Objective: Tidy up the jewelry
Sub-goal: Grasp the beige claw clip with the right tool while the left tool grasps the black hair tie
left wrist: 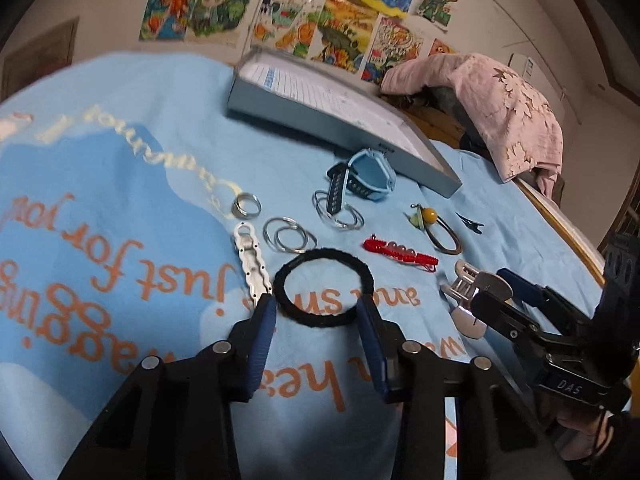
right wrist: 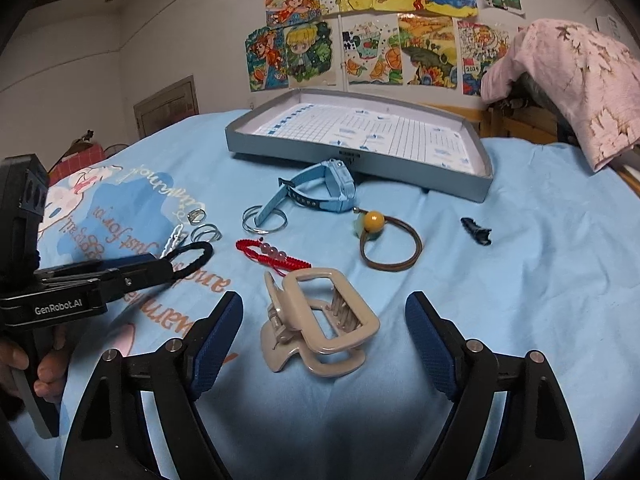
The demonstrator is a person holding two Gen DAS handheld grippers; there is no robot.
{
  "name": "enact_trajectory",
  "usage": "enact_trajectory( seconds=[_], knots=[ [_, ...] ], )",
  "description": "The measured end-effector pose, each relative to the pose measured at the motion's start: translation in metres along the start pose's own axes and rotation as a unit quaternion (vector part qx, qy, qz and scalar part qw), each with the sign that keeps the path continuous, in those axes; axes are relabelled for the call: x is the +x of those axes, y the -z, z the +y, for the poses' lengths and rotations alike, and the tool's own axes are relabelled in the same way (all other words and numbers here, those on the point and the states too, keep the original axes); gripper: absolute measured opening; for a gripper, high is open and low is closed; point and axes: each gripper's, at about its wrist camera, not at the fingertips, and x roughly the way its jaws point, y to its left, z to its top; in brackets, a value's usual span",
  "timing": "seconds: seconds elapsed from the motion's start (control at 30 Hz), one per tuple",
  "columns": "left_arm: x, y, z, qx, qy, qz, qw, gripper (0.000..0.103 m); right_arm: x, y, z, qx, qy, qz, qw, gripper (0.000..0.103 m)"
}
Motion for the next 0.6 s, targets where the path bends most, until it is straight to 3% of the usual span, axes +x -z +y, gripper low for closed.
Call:
enact_trajectory(
  seconds=[0.17,0.37,0.43,0.6],
  knots=[
    [0.005,0.000,0.002,-0.017,0.006,0.007,0.9998,0.034,0.012,-0.001,-0.003,0.012,-0.004,0.018,1.000,0.062],
    [0.014,-0.002,0.001,-0.027,-0.016,0.031,0.9990,0.012,0.016,0.000,-0.001,0.012,-0.009,0.030,0.999,0.061],
    [0.015,-0.002,0.000,-0.024,-0.015,0.036,0.9990,0.006,0.016,0.000,0.000,0.010,-0.011,0.032,0.999,0.055],
    [0.014,-0.003,-0.007,-0.007,-0.008,0.039,0.9992,0.005,0.017,0.001,0.001,0.010,-0.014,0.032,0.999,0.051]
  ],
)
